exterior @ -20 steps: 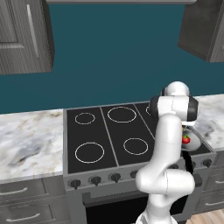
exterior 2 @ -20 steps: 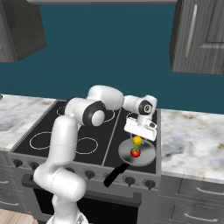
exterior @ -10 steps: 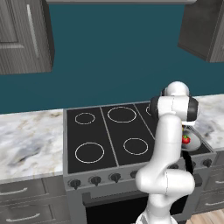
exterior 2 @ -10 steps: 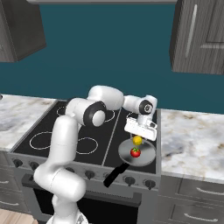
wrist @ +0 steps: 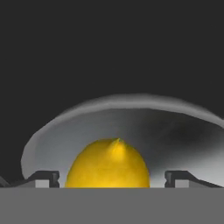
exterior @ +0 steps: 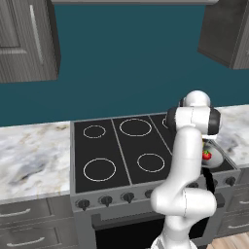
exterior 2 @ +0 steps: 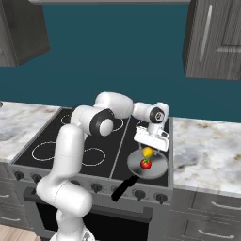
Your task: Put the lemon and tomato in the pan. Then turn on the front right burner and set the heat to medium.
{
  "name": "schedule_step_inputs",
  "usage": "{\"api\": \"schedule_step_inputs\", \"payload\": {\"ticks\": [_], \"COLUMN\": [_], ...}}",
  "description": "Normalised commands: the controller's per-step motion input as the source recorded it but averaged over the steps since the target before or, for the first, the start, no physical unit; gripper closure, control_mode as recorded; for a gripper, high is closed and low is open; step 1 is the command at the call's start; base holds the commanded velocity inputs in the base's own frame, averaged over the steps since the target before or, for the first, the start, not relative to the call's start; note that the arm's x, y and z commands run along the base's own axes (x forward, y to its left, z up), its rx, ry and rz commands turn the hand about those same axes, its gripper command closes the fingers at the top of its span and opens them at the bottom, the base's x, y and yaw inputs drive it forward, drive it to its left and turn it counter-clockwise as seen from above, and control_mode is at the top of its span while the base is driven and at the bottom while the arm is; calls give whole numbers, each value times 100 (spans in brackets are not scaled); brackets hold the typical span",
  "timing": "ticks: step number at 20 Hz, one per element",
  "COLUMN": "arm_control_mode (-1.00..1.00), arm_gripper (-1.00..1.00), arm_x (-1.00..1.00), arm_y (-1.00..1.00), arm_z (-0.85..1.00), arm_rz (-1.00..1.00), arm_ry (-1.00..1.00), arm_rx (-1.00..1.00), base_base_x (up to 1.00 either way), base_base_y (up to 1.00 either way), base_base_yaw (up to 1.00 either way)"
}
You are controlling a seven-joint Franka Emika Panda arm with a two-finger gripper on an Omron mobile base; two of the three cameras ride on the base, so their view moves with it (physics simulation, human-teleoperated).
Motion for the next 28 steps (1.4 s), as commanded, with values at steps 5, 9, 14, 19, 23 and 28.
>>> {"api": "schedule_step_inputs", "payload": {"ticks": [5, 9, 14, 19, 23, 28], "arm_control_mode": [-100, -100, -100, -100, -100, -100], "arm_gripper": [-100, -100, -100, -100, -100, -100], "arm_x": [-12, -25, -43, -65, -73, -63], "arm_y": [-13, -36, -27, -4, -1, 0], "arm_z": [29, 32, 24, 5, 4, 7], "arm_rz": [-1, -3, 0, 0, 0, 1], "arm_ry": [0, 0, 0, -16, -28, -30], "arm_rx": [0, 2, 6, 6, 9, 6], "base_base_x": [0, 0, 0, 0, 0, 0], "base_base_y": [0, 0, 0, 0, 0, 0], "base_base_yaw": [0, 0, 0, 0, 0, 0]}}
